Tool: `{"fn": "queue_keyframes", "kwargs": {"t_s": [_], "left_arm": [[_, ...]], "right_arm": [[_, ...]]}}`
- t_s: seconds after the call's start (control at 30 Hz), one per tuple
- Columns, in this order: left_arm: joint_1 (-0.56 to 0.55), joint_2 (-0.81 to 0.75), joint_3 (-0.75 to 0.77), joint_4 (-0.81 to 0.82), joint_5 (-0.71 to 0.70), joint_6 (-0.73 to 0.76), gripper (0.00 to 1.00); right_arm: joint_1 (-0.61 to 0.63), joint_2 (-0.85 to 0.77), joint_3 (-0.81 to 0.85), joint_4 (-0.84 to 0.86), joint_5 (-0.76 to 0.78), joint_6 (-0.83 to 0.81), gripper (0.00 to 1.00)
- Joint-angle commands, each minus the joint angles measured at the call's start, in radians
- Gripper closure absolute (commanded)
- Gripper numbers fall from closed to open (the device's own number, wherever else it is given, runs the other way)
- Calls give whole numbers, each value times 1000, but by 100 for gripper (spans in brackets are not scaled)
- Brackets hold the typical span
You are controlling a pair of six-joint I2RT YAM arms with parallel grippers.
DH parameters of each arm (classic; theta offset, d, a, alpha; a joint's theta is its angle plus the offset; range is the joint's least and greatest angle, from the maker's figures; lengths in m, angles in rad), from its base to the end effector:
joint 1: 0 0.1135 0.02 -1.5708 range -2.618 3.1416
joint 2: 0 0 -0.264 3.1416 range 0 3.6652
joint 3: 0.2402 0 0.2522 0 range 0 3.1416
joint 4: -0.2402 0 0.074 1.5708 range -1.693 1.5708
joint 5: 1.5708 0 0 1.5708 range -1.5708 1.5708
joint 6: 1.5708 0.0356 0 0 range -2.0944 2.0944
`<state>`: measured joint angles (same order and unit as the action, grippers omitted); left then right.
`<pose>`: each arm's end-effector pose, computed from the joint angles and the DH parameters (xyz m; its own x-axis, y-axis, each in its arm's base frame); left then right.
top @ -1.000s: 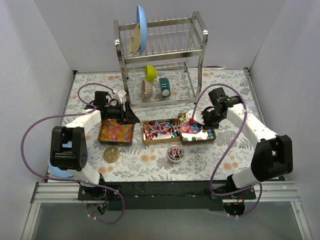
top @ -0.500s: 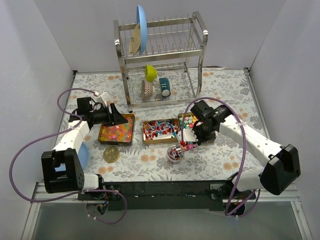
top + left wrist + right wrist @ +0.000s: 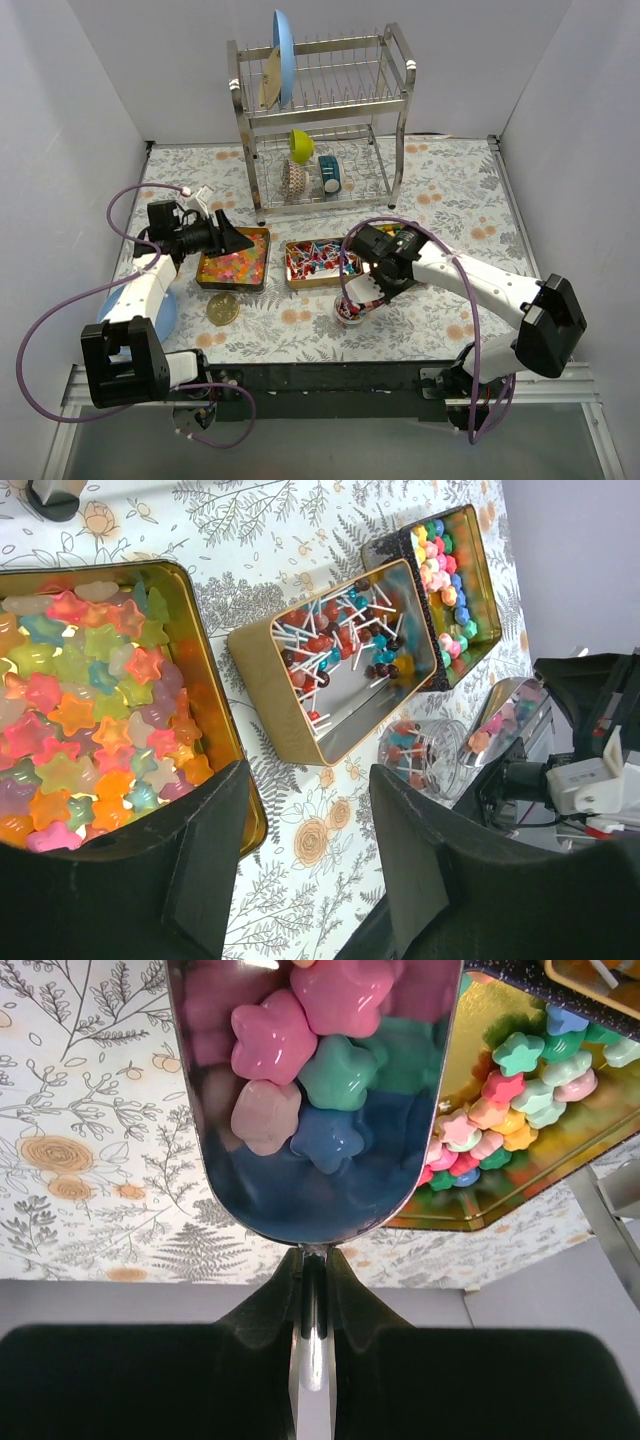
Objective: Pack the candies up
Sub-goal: Place the fake candies in the packing bottle.
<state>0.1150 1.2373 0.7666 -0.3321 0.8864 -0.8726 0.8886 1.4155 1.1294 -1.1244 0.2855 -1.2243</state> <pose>0.2477 0.0008 0.2359 -0.8134 -0.5814 -0.0197 -0.2503 0.3802 -0.8904 0.1644 0.1865 0.2560 0.4625 -0.8621 0.2073 -0.8287 -0.5034 -0.2445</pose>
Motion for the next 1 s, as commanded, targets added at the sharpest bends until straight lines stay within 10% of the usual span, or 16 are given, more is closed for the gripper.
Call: {"fn": "queue_keyframes", "kwargs": {"t_s": [0.0, 0.33, 0.73, 0.97], "left_arm": [[8, -35, -7, 36, 34, -17, 49], [8, -12, -20, 79, -38, -51, 51], [-4, 10, -75, 57, -285, -101, 99], [-75, 57, -98, 47, -294, -75, 100]], "right_arm": [[67, 36, 49, -57, 159, 74, 99], [154, 106, 131, -172, 279, 150, 99], [199, 89, 127, -184, 356, 163, 99], [199, 66, 194, -167, 345, 209, 99]]}}
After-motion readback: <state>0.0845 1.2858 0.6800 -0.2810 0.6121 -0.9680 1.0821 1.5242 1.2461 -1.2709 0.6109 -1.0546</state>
